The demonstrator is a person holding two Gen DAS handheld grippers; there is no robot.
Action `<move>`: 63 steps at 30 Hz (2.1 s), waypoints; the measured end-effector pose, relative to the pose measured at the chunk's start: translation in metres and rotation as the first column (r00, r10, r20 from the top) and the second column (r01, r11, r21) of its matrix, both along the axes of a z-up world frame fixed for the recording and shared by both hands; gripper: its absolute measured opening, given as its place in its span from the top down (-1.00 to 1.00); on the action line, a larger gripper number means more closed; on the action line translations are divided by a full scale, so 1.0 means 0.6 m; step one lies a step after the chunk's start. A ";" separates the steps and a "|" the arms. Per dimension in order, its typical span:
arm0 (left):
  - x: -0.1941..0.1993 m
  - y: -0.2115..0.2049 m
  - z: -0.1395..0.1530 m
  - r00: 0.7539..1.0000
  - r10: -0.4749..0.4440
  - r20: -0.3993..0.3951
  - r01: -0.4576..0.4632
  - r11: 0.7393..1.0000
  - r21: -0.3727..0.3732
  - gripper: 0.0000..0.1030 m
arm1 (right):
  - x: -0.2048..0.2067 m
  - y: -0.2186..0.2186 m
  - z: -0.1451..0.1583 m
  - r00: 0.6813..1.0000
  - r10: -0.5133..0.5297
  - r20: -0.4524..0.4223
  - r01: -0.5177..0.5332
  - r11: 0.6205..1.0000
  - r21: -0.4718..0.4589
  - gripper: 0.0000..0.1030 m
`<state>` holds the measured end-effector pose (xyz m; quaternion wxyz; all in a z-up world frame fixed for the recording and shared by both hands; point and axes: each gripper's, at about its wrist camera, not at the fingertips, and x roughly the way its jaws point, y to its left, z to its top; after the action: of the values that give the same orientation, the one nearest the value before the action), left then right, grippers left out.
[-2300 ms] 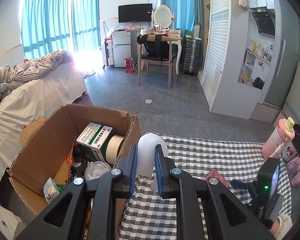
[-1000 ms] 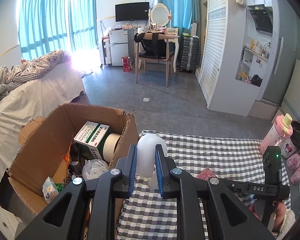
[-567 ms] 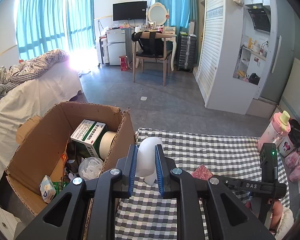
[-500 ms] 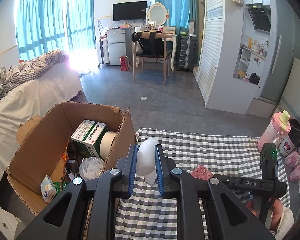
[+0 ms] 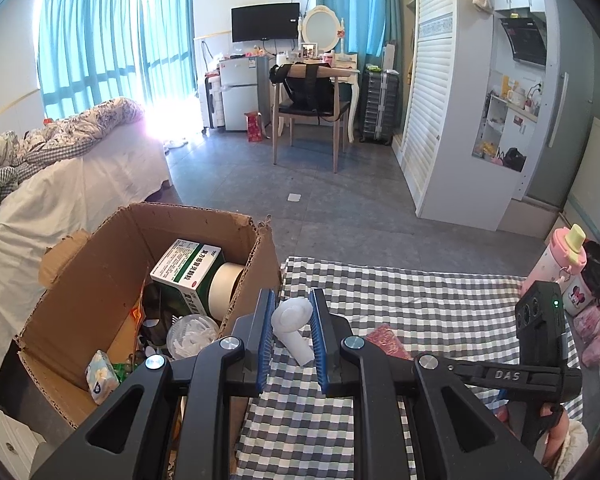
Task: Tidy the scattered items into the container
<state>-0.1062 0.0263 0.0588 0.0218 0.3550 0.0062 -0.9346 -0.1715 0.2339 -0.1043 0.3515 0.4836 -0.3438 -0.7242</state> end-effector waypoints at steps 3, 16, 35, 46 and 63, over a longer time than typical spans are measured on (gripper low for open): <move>0.000 -0.004 -0.001 1.000 0.000 0.003 0.000 1.000 0.005 0.66 | -0.003 -0.025 0.008 1.000 0.017 -0.013 -0.016 0.998 0.053 0.69; 0.002 -0.025 0.003 1.000 0.011 -0.001 -0.011 1.000 0.012 0.66 | -0.035 -0.136 0.007 0.996 0.062 -0.058 -0.044 0.959 0.278 0.14; -0.002 -0.028 0.001 1.000 0.018 0.002 -0.018 1.000 0.004 0.66 | 0.000 -0.198 0.043 0.971 0.120 -0.209 0.009 0.849 0.529 0.78; 0.008 -0.026 0.011 1.000 -0.006 -0.027 0.006 1.000 0.007 0.66 | 0.040 -0.173 0.107 0.949 0.079 -0.306 0.112 0.821 0.560 0.81; 0.050 -0.096 0.174 0.948 0.048 -0.316 -0.058 0.998 -0.022 0.66 | 0.097 -0.223 0.272 0.846 0.117 -0.521 0.190 0.845 0.499 0.81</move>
<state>-0.0760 -0.0315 0.1632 0.0511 0.2006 0.0046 -0.9783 -0.1133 0.0999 0.0586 0.2699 0.3348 -0.0274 -0.9024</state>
